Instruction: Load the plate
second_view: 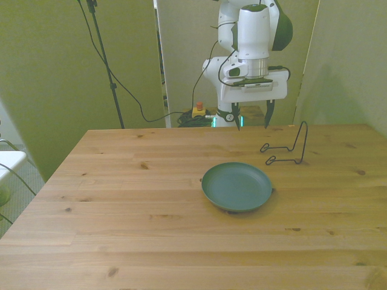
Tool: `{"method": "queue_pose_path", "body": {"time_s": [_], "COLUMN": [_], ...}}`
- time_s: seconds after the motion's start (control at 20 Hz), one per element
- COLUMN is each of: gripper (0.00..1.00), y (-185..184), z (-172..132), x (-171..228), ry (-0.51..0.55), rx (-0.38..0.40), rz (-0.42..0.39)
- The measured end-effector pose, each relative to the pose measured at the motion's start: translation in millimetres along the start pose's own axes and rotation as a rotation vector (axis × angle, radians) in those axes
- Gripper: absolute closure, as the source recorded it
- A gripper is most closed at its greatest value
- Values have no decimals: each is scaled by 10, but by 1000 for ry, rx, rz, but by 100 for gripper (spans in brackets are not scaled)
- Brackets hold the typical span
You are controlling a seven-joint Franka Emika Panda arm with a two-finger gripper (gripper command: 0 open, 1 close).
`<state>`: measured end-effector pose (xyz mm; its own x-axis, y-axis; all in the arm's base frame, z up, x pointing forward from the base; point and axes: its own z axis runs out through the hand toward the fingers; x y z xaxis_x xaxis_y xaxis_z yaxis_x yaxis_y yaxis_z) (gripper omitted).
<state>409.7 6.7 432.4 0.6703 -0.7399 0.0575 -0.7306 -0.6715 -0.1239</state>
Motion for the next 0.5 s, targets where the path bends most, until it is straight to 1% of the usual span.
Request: {"method": "queue_pose_path", "body": {"time_s": [0.1,0.25,0.5], "gripper": [0,0,0], "y": [-2,-53,-331], "z": [5,4,-29], "x": [3,21,222], "ry": [1,31,100], "rx": [-1,-3,5], "rz": [0,19,74]}}
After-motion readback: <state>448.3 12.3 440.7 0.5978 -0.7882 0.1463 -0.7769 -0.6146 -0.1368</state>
